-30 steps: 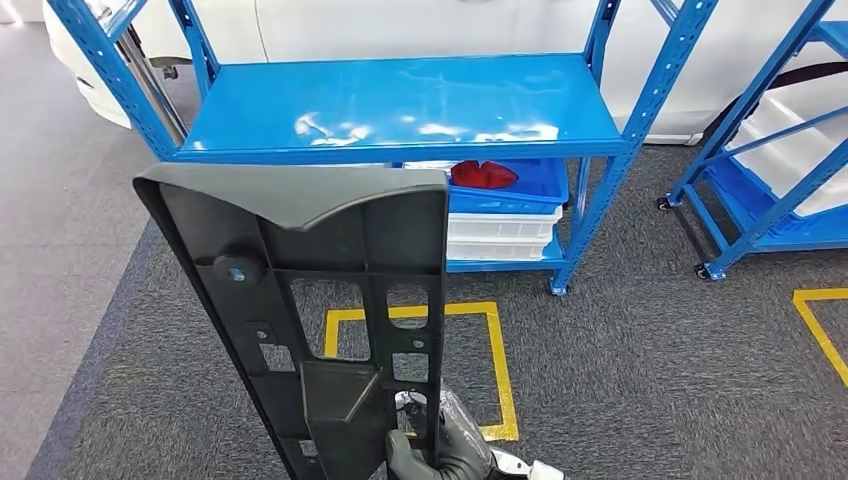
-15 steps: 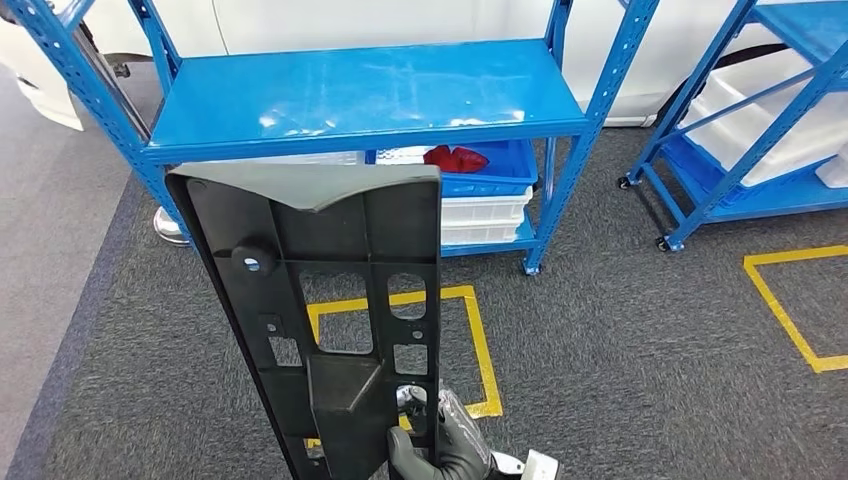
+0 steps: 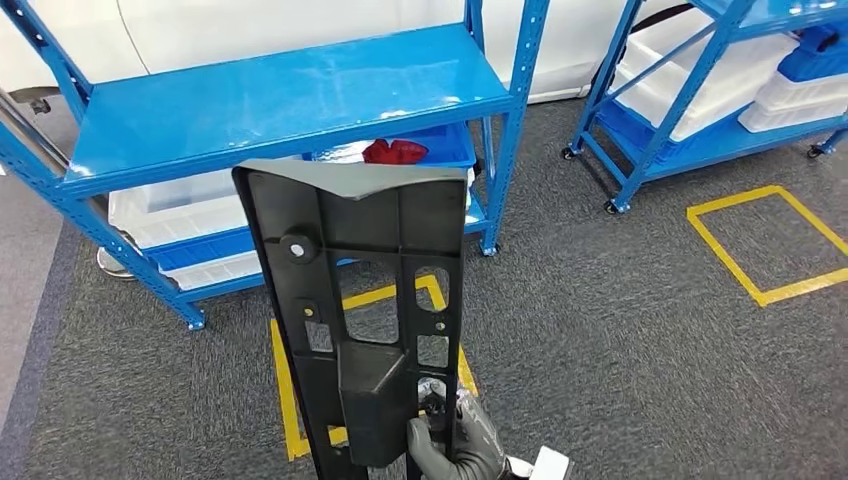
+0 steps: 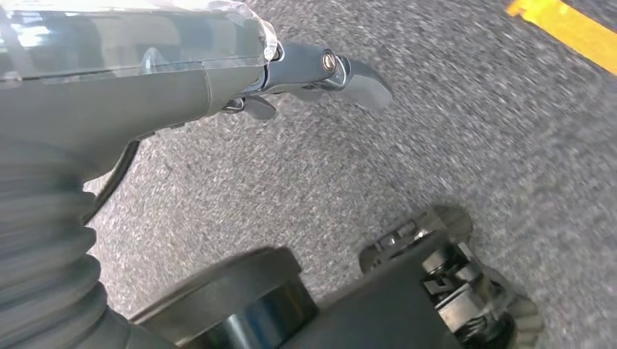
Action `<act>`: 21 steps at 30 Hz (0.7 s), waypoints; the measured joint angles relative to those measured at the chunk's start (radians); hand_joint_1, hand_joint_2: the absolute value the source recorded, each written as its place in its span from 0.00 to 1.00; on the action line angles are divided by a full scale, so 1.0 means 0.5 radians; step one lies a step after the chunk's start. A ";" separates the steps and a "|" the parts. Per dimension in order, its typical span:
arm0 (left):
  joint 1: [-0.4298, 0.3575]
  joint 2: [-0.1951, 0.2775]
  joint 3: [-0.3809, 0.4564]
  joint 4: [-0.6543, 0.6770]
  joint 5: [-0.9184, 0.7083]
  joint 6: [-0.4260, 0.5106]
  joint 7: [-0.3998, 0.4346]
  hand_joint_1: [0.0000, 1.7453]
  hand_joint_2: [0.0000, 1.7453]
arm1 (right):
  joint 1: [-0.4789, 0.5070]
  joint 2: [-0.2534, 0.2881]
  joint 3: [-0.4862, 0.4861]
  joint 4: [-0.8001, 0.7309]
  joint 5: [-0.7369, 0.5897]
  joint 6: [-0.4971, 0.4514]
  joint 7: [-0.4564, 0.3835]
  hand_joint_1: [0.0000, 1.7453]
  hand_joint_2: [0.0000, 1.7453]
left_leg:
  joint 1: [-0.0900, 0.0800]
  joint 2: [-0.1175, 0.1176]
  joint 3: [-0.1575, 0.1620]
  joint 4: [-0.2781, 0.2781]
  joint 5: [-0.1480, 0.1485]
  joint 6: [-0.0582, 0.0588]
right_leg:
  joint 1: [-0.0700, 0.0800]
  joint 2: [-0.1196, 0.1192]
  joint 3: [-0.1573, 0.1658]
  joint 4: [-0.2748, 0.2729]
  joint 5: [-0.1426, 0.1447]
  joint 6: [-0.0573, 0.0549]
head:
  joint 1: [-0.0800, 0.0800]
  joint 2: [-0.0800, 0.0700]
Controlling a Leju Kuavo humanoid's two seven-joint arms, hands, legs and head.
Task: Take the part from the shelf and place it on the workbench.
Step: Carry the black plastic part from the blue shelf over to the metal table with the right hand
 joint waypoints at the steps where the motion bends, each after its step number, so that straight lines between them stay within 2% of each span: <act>1: 0.006 0.000 0.000 0.000 0.003 0.001 -0.001 0.00 1.00 | 0.002 -0.001 -0.006 0.000 -0.001 -0.003 -0.002 1.00 1.00 | 0.003 -0.049 -0.052 0.120 -0.069 -0.006 | 0.000 0.022 -0.005 0.000 0.004 -0.007 | 0.000 0.000; 2: 0.011 0.001 0.001 0.000 0.006 0.002 -0.004 0.00 1.00 | 0.006 -0.003 -0.010 0.001 -0.001 -0.009 -0.003 1.00 1.00 | 0.003 -0.076 -0.113 0.258 -0.135 -0.009 | 0.001 0.045 -0.009 0.000 0.007 -0.012 | 0.000 0.000; 3: 0.012 0.001 0.002 0.000 0.008 0.002 -0.006 0.00 1.00 | 0.013 -0.005 -0.016 0.001 -0.001 -0.016 -0.005 1.00 1.00 | 0.003 -0.087 -0.166 0.376 -0.176 -0.010 | 0.004 0.069 -0.011 0.001 0.008 -0.015 | 0.000 0.000; 4: 0.012 0.001 0.002 0.000 0.008 0.002 -0.008 0.00 1.00 | 0.022 -0.008 -0.022 0.002 -0.002 -0.024 -0.007 1.00 1.00 | 0.003 -0.091 -0.192 0.435 -0.179 -0.009 | 0.006 0.095 -0.012 0.002 0.010 -0.016 | 0.000 0.000; 5: 0.011 0.001 0.002 0.000 0.006 0.002 -0.008 0.00 1.00 | 0.030 -0.010 -0.028 0.002 -0.002 -0.031 -0.009 1.00 1.00 | 0.003 -0.095 -0.182 0.417 -0.141 -0.006 | 0.008 0.123 -0.011 0.005 0.010 -0.016 | 0.000 0.000; 7: 0.018 0.003 0.002 0.000 -0.001 0.001 -0.003 0.00 1.00 | 0.042 -0.014 -0.039 0.001 -0.002 -0.043 -0.015 1.00 1.00 | 0.003 -0.135 -0.080 0.190 0.007 0.008 | 0.007 0.182 -0.009 0.015 0.008 -0.013 | 0.000 0.000; 8: 0.025 0.006 0.002 0.000 -0.004 0.000 0.000 0.00 1.00 | 0.047 -0.016 -0.044 0.000 -0.002 -0.050 -0.020 1.00 1.00 | 0.006 -0.188 -0.028 0.064 0.064 0.018 | 0.009 0.209 -0.014 0.022 0.008 -0.007 | 0.000 0.000; 9: 0.029 0.008 0.002 0.000 -0.007 -0.001 0.001 0.00 1.00 | 0.052 -0.017 -0.048 -0.001 -0.002 -0.057 -0.024 1.00 1.00 | 0.008 -0.234 0.012 -0.034 0.092 0.025 | 0.007 0.233 -0.025 0.029 0.011 0.003 | 0.000 0.000; 10: 0.030 0.009 0.002 0.000 -0.010 -0.002 0.003 0.00 1.00 | 0.059 -0.019 -0.052 -0.002 -0.002 -0.064 -0.028 1.00 1.00 | 0.008 -0.268 0.029 -0.085 0.095 0.030 | 0.003 0.254 -0.040 0.034 0.015 0.016 | 0.000 0.000; 11: 0.031 0.010 0.002 0.000 -0.011 -0.003 0.004 0.00 1.00 | 0.066 -0.022 -0.057 -0.005 -0.002 -0.069 -0.031 1.00 1.00 | 0.006 -0.279 0.034 -0.100 0.087 0.036 | -0.001 0.274 -0.054 0.034 0.023 0.032 | 0.000 0.000; 12: 0.029 0.010 0.001 0.000 -0.013 -0.004 0.005 0.00 1.00 | 0.075 -0.024 -0.061 -0.010 -0.002 -0.073 -0.034 1.00 1.00 | 0.007 -0.259 0.038 -0.114 0.087 0.044 | -0.005 0.296 -0.064 0.030 0.031 0.048 | 0.000 0.000; 13: 0.029 0.008 0.000 0.000 -0.014 -0.004 0.007 0.00 1.00 | 0.085 -0.027 -0.066 -0.014 -0.002 -0.081 -0.036 1.00 1.00 | 0.009 -0.235 0.040 -0.123 0.094 0.056 | -0.005 0.293 -0.069 0.032 0.031 0.061 | 0.000 0.000; 14: 0.028 0.007 -0.001 0.000 -0.015 -0.004 0.010 0.00 1.00 | 0.091 -0.030 -0.070 -0.019 -0.002 -0.087 -0.038 1.00 1.00 | 0.013 -0.209 0.044 -0.135 0.102 0.070 | -0.002 0.262 -0.083 0.058 0.013 0.071 | 0.000 0.000; 15: 0.028 0.005 -0.002 0.000 -0.017 -0.005 0.013 0.00 1.00 | 0.094 -0.032 -0.074 -0.023 -0.001 -0.093 -0.040 1.00 1.00 | 0.017 -0.180 0.048 -0.146 0.109 0.083 | 0.003 0.212 -0.113 0.120 -0.027 0.079 | 0.001 0.000; 17: 0.032 0.005 -0.002 0.000 -0.020 -0.005 0.018 0.00 1.00 | 0.097 -0.035 -0.076 -0.028 0.000 -0.098 -0.040 1.00 1.00 | 0.012 -0.120 0.050 -0.152 0.112 0.096 | 0.001 0.099 -0.230 0.364 -0.153 0.090 | 0.001 0.000; 18: 0.034 0.005 -0.002 0.000 -0.021 -0.005 0.020 0.00 1.00 | 0.099 -0.037 -0.077 -0.028 0.000 -0.099 -0.040 1.00 1.00 | 0.009 -0.089 0.049 -0.151 0.111 0.097 | -0.004 0.074 -0.291 0.492 -0.202 0.096 | 0.000 0.000; 19: 0.035 0.005 -0.002 0.000 -0.023 -0.005 0.021 0.00 1.00 | 0.102 -0.039 -0.079 -0.028 0.000 -0.100 -0.040 1.00 1.00 | 0.007 -0.060 0.048 -0.149 0.110 0.097 | -0.009 0.061 -0.329 0.572 -0.220 0.102 | 0.000 0.000; 20: 0.034 0.006 -0.002 0.000 -0.023 -0.005 0.021 0.00 1.00 | 0.105 -0.040 -0.080 -0.028 0.000 -0.101 -0.040 1.00 1.00 | 0.007 -0.033 0.048 -0.148 0.108 0.095 | -0.014 0.052 -0.327 0.574 -0.201 0.105 | 0.000 0.000; 21: 0.032 0.005 -0.003 0.000 -0.024 -0.006 0.023 0.00 1.00 | 0.107 -0.042 -0.082 -0.029 0.000 -0.102 -0.039 1.00 1.00 | 0.007 -0.008 0.050 -0.146 0.105 0.092 | -0.017 0.040 -0.282 0.496 -0.150 0.105 | 0.000 0.000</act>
